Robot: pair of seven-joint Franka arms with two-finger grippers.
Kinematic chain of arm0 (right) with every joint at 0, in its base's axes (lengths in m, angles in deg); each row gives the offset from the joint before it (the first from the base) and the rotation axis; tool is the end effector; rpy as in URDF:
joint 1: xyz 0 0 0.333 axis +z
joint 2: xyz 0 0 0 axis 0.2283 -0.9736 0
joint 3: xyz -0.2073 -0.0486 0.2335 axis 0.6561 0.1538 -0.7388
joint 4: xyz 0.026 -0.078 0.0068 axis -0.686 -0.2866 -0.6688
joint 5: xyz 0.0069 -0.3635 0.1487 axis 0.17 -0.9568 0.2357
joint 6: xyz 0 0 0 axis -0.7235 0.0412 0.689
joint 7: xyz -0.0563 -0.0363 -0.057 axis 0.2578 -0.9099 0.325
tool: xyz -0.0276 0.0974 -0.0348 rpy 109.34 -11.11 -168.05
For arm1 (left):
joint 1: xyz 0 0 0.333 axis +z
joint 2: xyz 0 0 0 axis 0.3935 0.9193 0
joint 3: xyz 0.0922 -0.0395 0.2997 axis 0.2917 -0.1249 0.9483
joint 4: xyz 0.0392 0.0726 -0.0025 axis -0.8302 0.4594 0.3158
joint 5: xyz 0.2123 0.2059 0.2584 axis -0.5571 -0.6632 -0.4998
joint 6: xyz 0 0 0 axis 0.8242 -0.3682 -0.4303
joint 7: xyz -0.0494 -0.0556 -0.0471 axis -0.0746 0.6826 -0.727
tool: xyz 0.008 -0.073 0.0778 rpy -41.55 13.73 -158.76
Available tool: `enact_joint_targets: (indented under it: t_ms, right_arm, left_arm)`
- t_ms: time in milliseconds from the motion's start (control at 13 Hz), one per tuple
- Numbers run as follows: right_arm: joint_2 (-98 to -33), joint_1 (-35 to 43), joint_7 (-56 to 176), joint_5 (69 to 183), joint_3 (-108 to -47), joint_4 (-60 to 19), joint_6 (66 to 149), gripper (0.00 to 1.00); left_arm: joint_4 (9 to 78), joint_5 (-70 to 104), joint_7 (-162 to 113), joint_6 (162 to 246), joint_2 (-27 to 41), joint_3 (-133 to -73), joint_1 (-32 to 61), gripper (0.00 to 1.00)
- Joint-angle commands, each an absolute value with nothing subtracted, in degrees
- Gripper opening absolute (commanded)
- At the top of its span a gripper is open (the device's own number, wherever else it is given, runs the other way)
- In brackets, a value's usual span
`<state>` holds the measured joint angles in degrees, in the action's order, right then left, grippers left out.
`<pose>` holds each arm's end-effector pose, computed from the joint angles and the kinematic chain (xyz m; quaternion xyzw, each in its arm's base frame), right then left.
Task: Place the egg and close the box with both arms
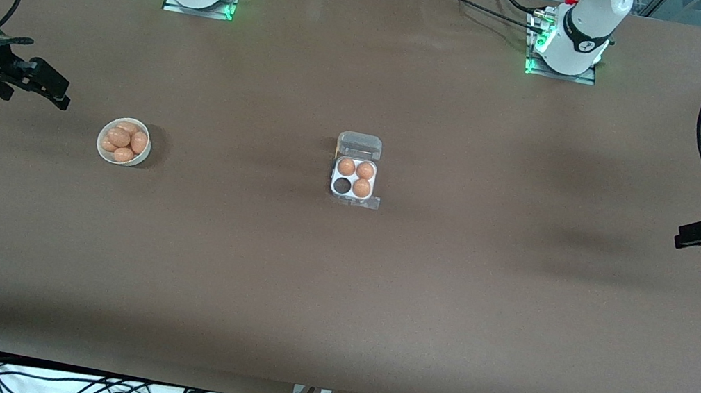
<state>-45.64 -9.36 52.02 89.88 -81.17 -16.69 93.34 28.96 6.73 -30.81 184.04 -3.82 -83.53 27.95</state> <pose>0.5854 0.0233 0.5710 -0.9995 0.0098 -0.0271 0.0109 0.6309 0.0652 0.5204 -0.9982 -0.0492 0.0291 0.0152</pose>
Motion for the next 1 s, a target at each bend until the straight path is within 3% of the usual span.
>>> enact_joint_targets:
  t_ms: [0, 230, 536, 920]
  right_arm:
    - [-44.83, -9.33, 52.52, 89.78, -81.21, -17.65, 93.67, 1.0]
    - [-45.62, -9.33, 53.4, 89.7, -81.21, -18.52, 93.49, 1.0]
    - [-51.67, -9.5, 54.63, 89.17, -80.95, -20.62, 92.08, 1.0]
    - [-47.83, -9.77, 55.6, 89.17, -78.23, -40.63, 111.56, 1.0]
  left_arm:
    - [27.55, 7.96, -32.29, 183.77, -3.29, -83.54, 28.45, 1.0]
    - [27.55, 7.96, -32.29, 183.77, -3.21, -83.54, 28.45, 1.0]
    - [27.55, 7.96, -32.29, 183.77, -3.21, -83.54, 28.45, 1.0]
    - [27.55, 7.43, -32.29, 183.85, -3.12, -83.54, 28.45, 1.0]
